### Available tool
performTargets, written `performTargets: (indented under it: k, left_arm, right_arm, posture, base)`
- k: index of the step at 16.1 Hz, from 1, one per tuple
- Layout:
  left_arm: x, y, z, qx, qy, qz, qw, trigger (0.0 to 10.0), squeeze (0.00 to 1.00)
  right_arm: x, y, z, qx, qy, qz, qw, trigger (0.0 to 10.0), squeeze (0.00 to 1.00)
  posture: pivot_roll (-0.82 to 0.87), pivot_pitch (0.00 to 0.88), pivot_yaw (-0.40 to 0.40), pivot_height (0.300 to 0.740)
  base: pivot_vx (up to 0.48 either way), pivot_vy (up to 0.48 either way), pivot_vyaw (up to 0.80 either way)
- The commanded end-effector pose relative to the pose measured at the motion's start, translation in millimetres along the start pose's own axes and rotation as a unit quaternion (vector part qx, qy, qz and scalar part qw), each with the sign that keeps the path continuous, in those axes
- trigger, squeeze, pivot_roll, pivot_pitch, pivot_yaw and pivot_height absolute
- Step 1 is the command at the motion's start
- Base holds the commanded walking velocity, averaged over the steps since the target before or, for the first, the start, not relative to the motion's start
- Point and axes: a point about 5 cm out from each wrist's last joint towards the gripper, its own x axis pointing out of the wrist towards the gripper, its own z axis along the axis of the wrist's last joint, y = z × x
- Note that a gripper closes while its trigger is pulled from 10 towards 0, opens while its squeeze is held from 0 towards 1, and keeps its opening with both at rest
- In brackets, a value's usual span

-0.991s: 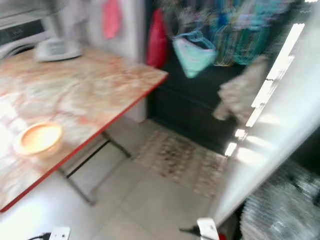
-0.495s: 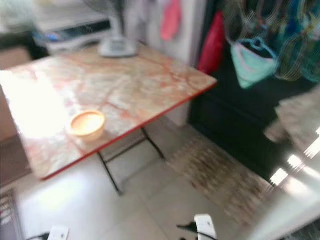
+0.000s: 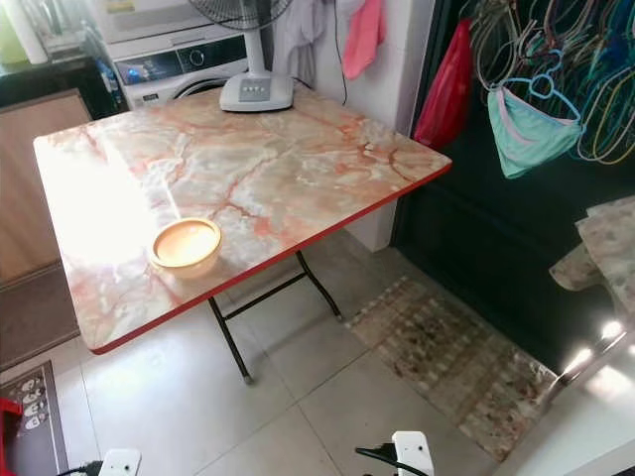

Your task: Restocking fridge

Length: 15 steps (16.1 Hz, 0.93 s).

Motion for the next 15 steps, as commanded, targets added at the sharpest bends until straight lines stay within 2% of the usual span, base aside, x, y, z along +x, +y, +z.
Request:
performTargets:
  k: [1,3,6,9,11,15]
  left_arm:
    - [-0.5,1.8,-3.9,0.011,0.011,0.0,1.0,10.0,0.0]
    - [-0.1,0.5,-2.3,0.007,0.009,-0.001,1.0,10.0,0.0]
    - [0.0,3.4,-1.4,0.0,0.006,0.007,1.0,10.0,0.0]
    - [-0.4,5.5,0.1,-0.036,-0.007,0.026,0.999,10.0,0.0]
    - [-0.6,5.1,-0.7,-0.044,-0.007,0.029,0.999,10.0,0.0]
    - [-1.4,6.2,-3.5,-0.04,-0.006,0.034,0.999,10.0,0.0]
  right_arm:
    - [0.3,0.4,1.4,0.015,-0.009,-0.006,1.0,10.0,0.0]
    - [0.2,-1.1,3.2,0.011,-0.009,-0.008,1.0,10.0,0.0]
    - [0.8,0.8,4.6,0.01,-0.01,-0.005,1.0,10.0,0.0]
    - [1.1,2.5,6.3,-0.015,-0.002,0.012,1.0,10.0,0.0]
    - [0.8,1.5,6.7,-0.023,-0.003,0.011,1.0,10.0,0.0]
    - [0.5,2.1,4.8,-0.03,-0.005,0.017,0.999,10.0,0.0]
  posture:
    - [-0.12,0.0,0.075,0.74]
    - [-0.13,0.0,0.076,0.74]
    - [-0.04,0.0,0.065,0.74]
    - [0.04,0.0,0.023,0.74]
    - [0.05,0.0,0.013,0.74]
    - [0.06,0.0,0.008,0.74]
  base:
    - [0.0,0.0,0.0]
    - [0.0,0.0,0.0]
    - [0.0,0.0,0.0]
    - [0.0,0.0,0.0]
    - [0.0,0.0,0.0]
    - [0.0,0.0,0.74]
